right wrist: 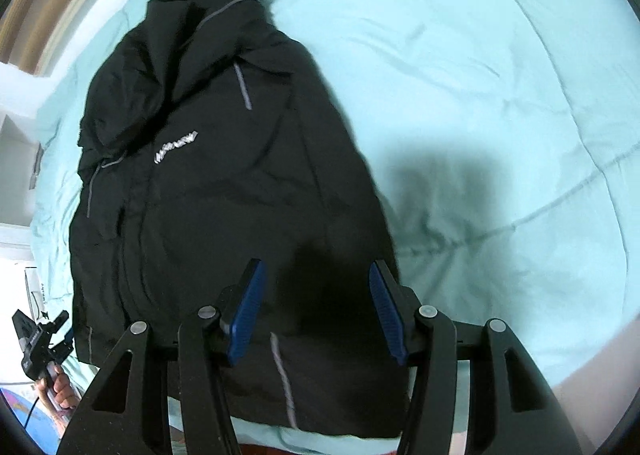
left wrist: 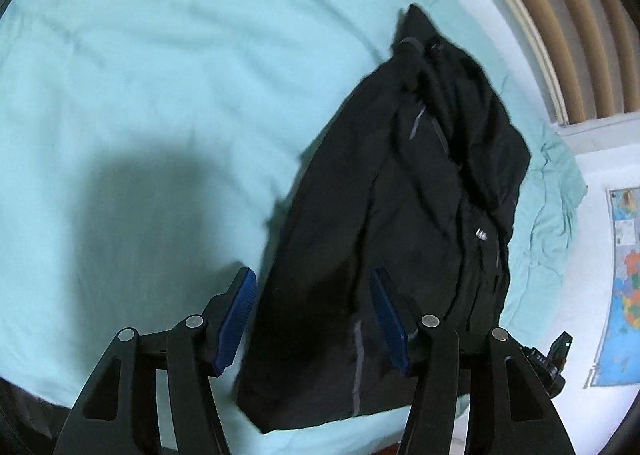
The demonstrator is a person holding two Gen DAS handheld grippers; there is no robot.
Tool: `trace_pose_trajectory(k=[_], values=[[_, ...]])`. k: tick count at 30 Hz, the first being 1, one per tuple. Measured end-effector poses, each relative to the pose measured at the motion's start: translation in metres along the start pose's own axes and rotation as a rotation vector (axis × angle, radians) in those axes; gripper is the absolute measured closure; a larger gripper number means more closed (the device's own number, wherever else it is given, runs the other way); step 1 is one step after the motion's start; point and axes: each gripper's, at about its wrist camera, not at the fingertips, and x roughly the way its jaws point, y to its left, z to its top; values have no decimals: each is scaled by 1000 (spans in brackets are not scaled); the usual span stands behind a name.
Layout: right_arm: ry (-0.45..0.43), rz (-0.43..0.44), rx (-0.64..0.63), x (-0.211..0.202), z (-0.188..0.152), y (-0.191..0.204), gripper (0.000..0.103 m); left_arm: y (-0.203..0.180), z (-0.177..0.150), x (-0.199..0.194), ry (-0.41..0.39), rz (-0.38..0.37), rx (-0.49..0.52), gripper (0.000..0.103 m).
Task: Fold large clothes
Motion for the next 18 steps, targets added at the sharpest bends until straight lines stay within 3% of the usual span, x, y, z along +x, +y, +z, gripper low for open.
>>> trace_pose_trajectory(k=[6,9,14,17,18], values=[[2,-18,54,-2,-18,-24,45,12,-12,18,35,-21,-37,42],[10,20,107,-2,-28,-36,41,11,-12,19,48,-20,-28,42],[34,82,168,6,-44,-47,37,2,-14,21,94,-19,49,42],[74,120,146,15,-50,-39,36,-9,-21,20,127,-85,110,42],[71,108,121,14,-52,-32,41,-14,-23,16,125,-105,131,42]])
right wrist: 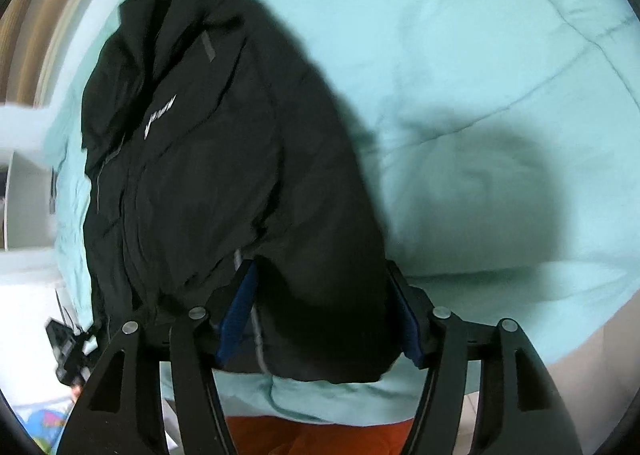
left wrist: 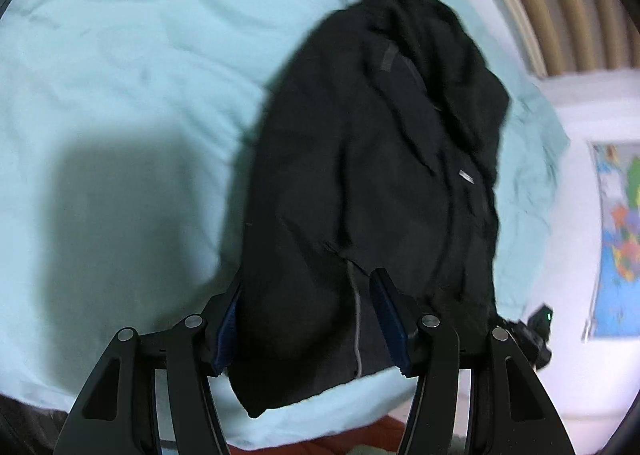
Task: Fold large clothes
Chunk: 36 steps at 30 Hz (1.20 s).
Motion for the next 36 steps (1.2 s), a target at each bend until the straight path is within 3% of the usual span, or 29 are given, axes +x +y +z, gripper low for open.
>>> trace_pose_trajectory(k=[1,3,5,12,13,14,16,19,22,27,32,36], values=[[-10,2,-37,-3,-3,8,54,-3,-1,-4,-3,-38,8,43],[-1,59,-78,-9,-6,18,60,-3,-2,-12,-17,-117,-6,43],[5,92,-100,-13,-7,23,60,2,-2,-14,-25,-164,-31,43],[110,152,-26,18,-3,16,54,10,-12,16,6,-126,-66,44],[112,155,-16,21,-3,16,54,9,-12,16,-8,-121,-67,46],[107,155,-14,22,-2,16,54,7,-12,14,-22,-124,-65,61],[82,148,-26,17,1,21,65,0,-10,5,-61,-143,-45,82],[19,124,-71,-5,10,35,72,-11,-1,-11,-110,-146,-8,91],[-26,138,-85,-24,22,45,78,-27,12,-27,-168,-159,27,92],[-143,176,-109,-65,59,70,79,-60,42,-54,-287,-179,73,92],[-223,204,-149,-96,105,98,79,-94,93,-66,-370,-204,112,92],[-272,209,-184,-111,157,129,79,-134,143,-63,-434,-169,147,91]])
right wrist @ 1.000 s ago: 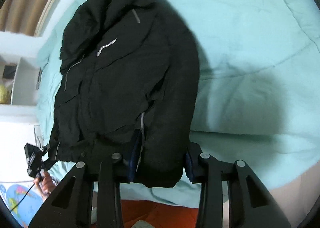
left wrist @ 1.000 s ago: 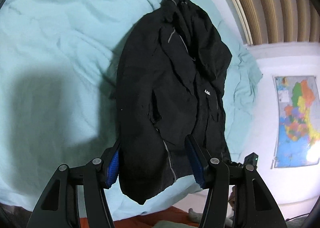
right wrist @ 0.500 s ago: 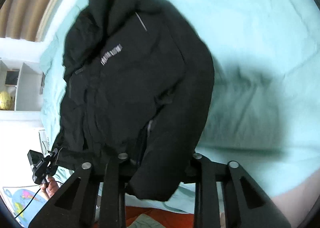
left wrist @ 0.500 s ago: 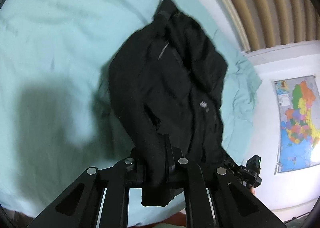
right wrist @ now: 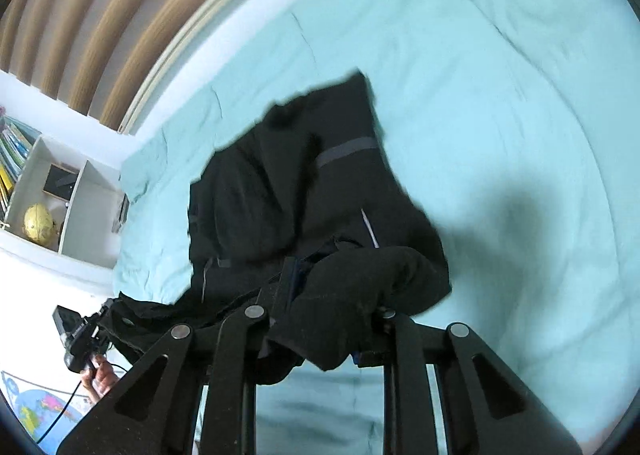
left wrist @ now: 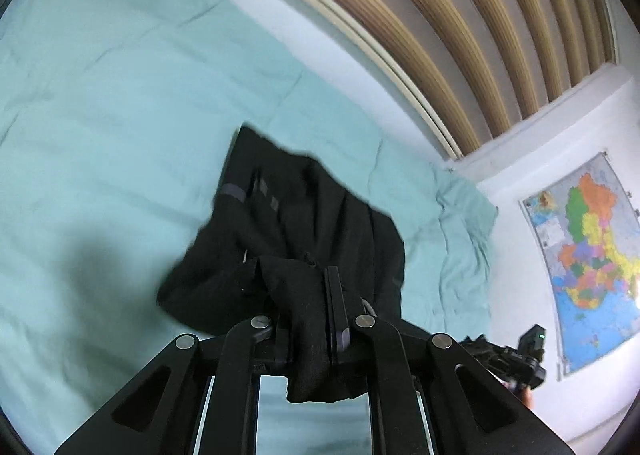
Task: Fold large clothes
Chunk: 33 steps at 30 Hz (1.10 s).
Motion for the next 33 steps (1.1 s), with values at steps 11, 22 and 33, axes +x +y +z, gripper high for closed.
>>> trace_pose_trajectory(k=[11,22,33], values=[[6,-79,23,125,173,28,72,-15,115,151,-40,162,13,88],[196,-141,183,297,199,-22,53,64,111,309,240,278,-43,80],[130,25,170,215,207,-15,45,30,140,214,157,24,38,65]])
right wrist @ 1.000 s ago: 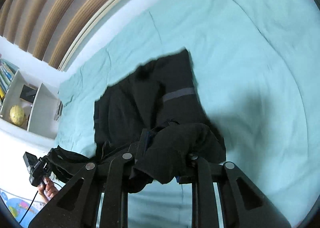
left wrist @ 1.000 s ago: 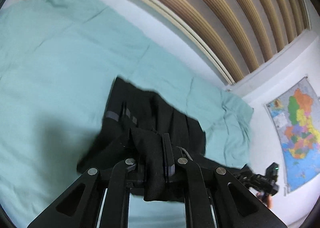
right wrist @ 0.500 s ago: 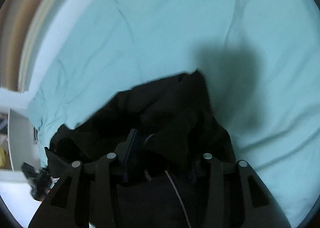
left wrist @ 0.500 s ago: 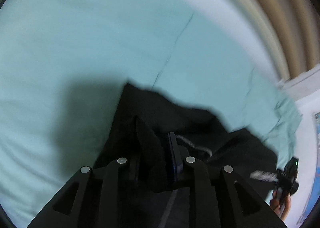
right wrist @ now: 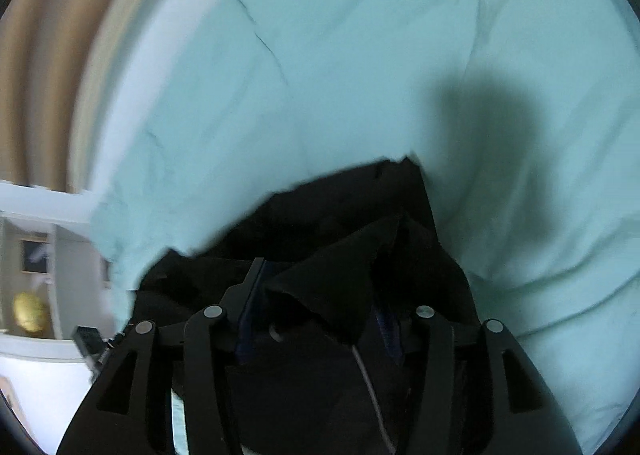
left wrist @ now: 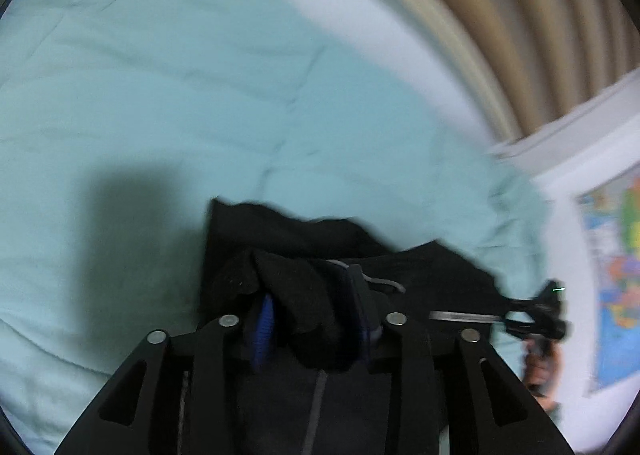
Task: Fold large clothes
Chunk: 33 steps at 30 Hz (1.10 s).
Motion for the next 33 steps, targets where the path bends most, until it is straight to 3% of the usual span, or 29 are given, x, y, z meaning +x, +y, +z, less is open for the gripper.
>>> trace_pose_trajectory(k=[1,3,6,8,12,15,20,28,30,32,33], values=[[-16,22,1,-12,-2,0,42,-2,1,-19,-16,-74,-4,64],[-74,21,-21,-39,-6,2,34,-6,-1,-42,-33,-140,1,61],[-135,-68,-109,-58,-14,8,24,-15,-7,-53,-43,-141,48,48],[-127,-120,-157,-52,-15,11,24,-17,-12,-55,-79,-95,73,30],[-95,-228,-269,-12,-14,21,24,-1,-8,-46,-88,-102,10,30],[-92,-305,-380,14,-11,31,24,11,-3,-23,-40,-4,13,30],[-64,-269,-430,37,3,22,24,25,-1,33,90,96,40,30],[-33,-237,-426,65,27,6,24,28,15,68,113,132,54,30],[-11,-222,-425,74,31,5,24,28,15,69,105,144,65,34],[-9,-226,-445,79,29,8,48,24,11,68,90,177,101,74],[-18,-233,-470,80,25,13,69,21,9,69,85,180,113,85]])
